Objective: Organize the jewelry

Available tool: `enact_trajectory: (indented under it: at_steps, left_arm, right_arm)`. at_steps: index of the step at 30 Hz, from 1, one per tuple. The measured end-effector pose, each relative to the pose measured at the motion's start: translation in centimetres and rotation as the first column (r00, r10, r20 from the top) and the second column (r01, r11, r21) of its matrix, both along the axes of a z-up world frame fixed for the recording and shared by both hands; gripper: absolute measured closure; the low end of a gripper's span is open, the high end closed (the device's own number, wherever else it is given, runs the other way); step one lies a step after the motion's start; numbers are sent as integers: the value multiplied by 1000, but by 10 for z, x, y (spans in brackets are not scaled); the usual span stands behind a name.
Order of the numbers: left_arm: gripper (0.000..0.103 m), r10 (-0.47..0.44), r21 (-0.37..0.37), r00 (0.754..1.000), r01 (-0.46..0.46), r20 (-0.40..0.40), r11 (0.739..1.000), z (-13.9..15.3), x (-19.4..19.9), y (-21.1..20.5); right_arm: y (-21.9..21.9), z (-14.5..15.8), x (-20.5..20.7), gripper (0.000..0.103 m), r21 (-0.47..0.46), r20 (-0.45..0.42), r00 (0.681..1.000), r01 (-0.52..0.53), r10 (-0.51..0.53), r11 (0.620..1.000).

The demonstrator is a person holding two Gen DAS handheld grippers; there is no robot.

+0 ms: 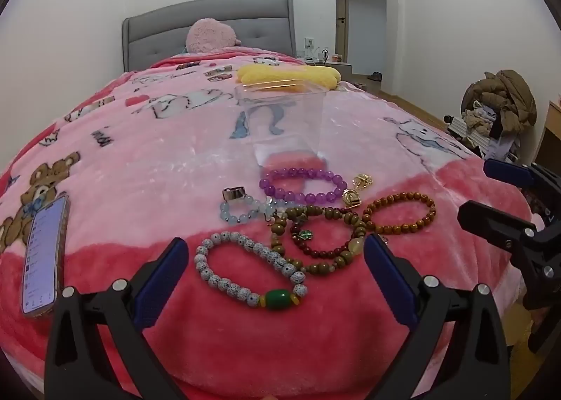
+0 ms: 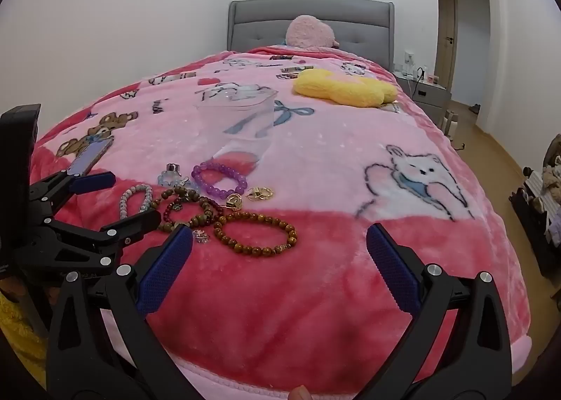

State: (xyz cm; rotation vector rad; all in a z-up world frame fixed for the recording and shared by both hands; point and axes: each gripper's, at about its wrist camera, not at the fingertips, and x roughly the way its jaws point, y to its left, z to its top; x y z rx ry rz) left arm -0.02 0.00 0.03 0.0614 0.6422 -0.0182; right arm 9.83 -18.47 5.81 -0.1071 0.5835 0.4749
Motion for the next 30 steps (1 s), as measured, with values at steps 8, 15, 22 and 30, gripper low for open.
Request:
enact_trajectory:
  at_steps: [8,15,22,30]
  left_arm:
    - [5,2,-64,1000,-4,-26,998,0,6,6]
    - [5,-5,-55,1000,4,-11,998,2,-2,7]
    - [5,-5,-56,1000,4,-16,998,3,0,6]
    - [5,-6,-57,1000,5,-13,998,2,-1,7]
  right_arm:
    - [2,0,2,8,6,-2,1000,4,-4,1000]
    - [4,-1,3,8,1,-7,1000,0,0,1000]
    - [5,0,2,8,4,-7,1000,6,-6,1000]
    - [2,0,2,8,16,-12,1000,10,-10,1000]
